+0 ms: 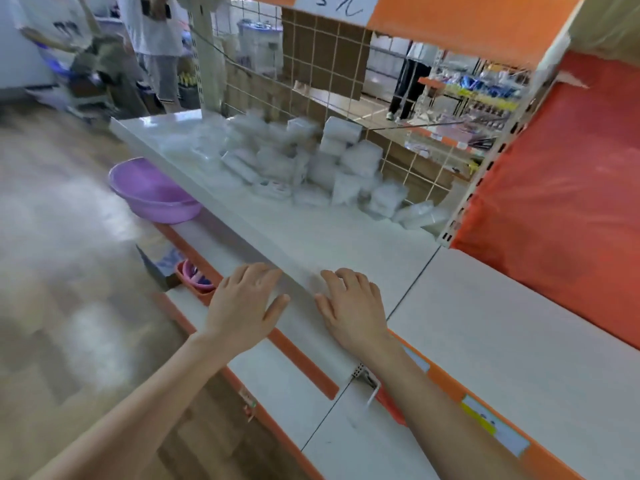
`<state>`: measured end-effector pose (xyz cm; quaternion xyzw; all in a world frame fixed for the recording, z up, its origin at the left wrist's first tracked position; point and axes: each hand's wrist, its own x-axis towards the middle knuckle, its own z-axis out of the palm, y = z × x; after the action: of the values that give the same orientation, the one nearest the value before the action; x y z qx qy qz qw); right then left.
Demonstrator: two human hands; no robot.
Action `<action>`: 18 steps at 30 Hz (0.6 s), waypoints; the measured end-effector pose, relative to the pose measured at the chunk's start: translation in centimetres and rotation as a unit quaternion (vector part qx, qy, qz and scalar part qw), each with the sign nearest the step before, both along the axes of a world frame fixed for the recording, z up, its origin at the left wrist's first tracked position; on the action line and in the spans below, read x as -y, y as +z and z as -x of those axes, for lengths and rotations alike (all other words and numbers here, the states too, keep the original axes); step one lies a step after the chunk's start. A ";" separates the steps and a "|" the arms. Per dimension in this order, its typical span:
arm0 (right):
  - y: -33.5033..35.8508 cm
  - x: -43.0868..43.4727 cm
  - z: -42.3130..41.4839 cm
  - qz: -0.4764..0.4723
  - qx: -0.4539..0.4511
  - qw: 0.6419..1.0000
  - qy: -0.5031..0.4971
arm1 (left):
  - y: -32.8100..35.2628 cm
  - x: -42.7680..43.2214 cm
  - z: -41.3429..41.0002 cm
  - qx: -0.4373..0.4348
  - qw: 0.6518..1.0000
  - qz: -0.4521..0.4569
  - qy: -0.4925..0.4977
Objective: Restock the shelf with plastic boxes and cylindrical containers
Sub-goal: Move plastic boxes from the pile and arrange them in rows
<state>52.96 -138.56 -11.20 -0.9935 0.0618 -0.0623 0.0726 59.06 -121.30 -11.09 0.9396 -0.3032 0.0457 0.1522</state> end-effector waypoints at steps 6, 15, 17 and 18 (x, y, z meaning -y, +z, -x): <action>0.4 -0.2 -7.0 -0.010 -0.007 0.999 0.030 | 0.0 -0.7 -5.3 -0.009 0.999 0.004 0.036; 0.4 1.6 -16.5 -0.024 -0.019 0.999 0.028 | 0.3 0.9 -13.9 0.007 0.999 0.007 0.045; 0.3 1.9 -17.8 -0.024 -0.022 0.999 0.023 | -0.1 1.3 -15.4 0.002 0.999 0.013 0.040; 0.2 2.0 -18.5 -0.025 -0.024 0.999 0.022 | -0.2 1.4 -16.1 -0.003 0.999 0.011 0.036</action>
<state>71.42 -140.52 -11.00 -0.9937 0.0427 -0.0350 0.0971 75.20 -122.72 -11.34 0.9482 -0.2682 0.0521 0.1620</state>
